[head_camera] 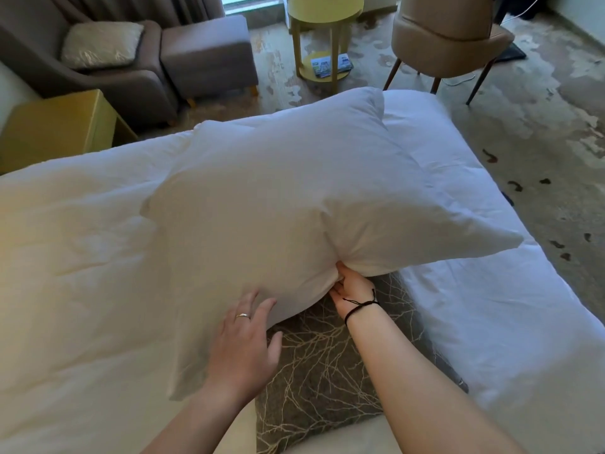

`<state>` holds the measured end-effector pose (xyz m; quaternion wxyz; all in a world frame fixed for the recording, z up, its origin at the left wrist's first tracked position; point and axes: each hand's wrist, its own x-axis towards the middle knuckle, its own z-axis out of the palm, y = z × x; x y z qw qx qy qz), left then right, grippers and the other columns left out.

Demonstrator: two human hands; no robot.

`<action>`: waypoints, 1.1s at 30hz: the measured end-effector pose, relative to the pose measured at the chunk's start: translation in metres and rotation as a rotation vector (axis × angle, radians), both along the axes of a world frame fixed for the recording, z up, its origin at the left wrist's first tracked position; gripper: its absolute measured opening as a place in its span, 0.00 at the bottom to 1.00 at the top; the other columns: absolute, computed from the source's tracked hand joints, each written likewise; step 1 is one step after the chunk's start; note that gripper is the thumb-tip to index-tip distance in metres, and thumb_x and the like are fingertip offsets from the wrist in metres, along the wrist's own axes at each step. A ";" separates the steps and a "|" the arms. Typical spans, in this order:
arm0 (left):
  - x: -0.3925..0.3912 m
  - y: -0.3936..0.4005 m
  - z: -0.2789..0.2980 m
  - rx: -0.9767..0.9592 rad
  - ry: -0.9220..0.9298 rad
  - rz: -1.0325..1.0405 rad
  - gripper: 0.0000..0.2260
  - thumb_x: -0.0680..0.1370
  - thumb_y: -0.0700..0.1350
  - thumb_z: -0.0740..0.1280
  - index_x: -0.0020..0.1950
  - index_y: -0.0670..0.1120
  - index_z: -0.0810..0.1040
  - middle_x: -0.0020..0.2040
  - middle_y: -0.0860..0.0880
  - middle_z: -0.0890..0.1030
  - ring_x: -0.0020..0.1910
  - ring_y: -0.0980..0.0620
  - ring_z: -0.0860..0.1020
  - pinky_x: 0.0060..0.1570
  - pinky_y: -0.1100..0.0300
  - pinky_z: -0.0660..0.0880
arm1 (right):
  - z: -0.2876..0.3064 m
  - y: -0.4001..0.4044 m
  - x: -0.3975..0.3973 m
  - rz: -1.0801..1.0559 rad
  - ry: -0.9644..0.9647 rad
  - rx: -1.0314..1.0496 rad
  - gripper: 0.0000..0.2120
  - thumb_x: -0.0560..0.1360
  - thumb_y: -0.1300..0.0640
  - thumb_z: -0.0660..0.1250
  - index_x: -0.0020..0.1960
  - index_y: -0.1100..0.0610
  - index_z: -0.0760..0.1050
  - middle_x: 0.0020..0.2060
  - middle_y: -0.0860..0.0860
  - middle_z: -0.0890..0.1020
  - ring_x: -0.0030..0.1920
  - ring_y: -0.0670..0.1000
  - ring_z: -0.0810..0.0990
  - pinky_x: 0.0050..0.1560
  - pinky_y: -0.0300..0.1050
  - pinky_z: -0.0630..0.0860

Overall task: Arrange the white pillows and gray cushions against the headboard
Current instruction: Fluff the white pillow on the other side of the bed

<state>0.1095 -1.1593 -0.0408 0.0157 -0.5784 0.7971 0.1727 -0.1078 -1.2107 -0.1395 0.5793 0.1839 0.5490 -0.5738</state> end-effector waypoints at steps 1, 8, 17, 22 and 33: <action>-0.004 -0.001 0.003 -0.022 -0.008 -0.016 0.26 0.78 0.58 0.61 0.75 0.56 0.62 0.78 0.51 0.59 0.76 0.48 0.56 0.74 0.51 0.58 | 0.004 0.002 0.002 0.015 0.004 0.002 0.13 0.71 0.62 0.74 0.53 0.61 0.76 0.46 0.58 0.83 0.51 0.58 0.82 0.59 0.56 0.77; -0.022 -0.004 0.032 -0.222 -0.067 -0.141 0.35 0.69 0.58 0.72 0.73 0.50 0.68 0.73 0.45 0.68 0.72 0.42 0.66 0.71 0.44 0.62 | 0.085 0.043 0.049 -0.001 0.156 -0.118 0.06 0.71 0.68 0.71 0.48 0.62 0.81 0.44 0.58 0.86 0.47 0.59 0.84 0.49 0.57 0.81; 0.005 -0.020 0.085 -0.630 0.146 -0.298 0.06 0.67 0.42 0.67 0.43 0.49 0.78 0.37 0.49 0.79 0.37 0.44 0.76 0.34 0.55 0.67 | 0.184 0.088 0.109 0.167 0.638 -0.237 0.04 0.73 0.62 0.72 0.39 0.60 0.83 0.37 0.54 0.86 0.41 0.55 0.85 0.47 0.60 0.82; 0.018 -0.025 0.077 -0.452 0.067 -0.259 0.04 0.65 0.41 0.70 0.37 0.49 0.80 0.31 0.51 0.78 0.32 0.45 0.78 0.29 0.57 0.69 | 0.202 0.111 0.105 0.797 1.417 -0.315 0.04 0.74 0.50 0.69 0.46 0.48 0.81 0.38 0.43 0.84 0.40 0.42 0.81 0.44 0.46 0.81; 0.041 -0.028 0.063 -0.402 0.002 -0.153 0.06 0.68 0.45 0.66 0.43 0.51 0.80 0.38 0.51 0.81 0.39 0.44 0.79 0.35 0.55 0.70 | 0.175 0.056 0.067 1.447 2.331 -0.160 0.12 0.76 0.54 0.64 0.58 0.53 0.76 0.60 0.54 0.77 0.62 0.58 0.72 0.67 0.56 0.65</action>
